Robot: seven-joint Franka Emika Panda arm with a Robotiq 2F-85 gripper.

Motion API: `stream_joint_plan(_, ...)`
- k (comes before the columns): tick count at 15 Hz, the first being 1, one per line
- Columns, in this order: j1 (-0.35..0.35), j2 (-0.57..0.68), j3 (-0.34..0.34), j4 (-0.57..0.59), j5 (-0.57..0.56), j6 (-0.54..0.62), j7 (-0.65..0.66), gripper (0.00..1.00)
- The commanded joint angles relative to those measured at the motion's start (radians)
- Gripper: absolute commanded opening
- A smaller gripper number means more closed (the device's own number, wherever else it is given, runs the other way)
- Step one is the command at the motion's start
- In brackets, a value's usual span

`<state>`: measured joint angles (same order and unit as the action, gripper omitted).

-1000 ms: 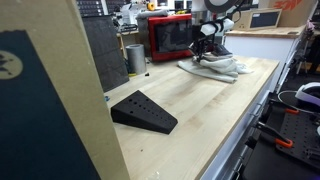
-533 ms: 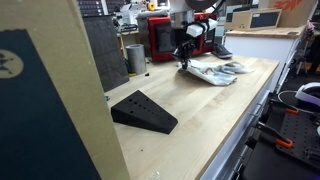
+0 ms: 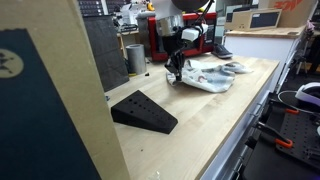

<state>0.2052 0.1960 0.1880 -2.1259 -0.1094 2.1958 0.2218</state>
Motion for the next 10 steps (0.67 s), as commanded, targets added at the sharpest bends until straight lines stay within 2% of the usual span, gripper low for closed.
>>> stream_joint_plan(1, 0.003, 0.005, 0.028, 0.026, 0.103, -0.051, -0.128, 0.00)
stream_joint_plan(8, -0.012, 0.020, 0.081, 0.102, 0.397, -0.116, -0.373, 0.00)
stream_joint_plan(9, -0.016, 0.022, 0.083, 0.114, 0.433, -0.145, -0.405, 0.21)
stream_joint_plan(10, -0.018, 0.019, 0.081, 0.122, 0.461, -0.167, -0.433, 0.28)
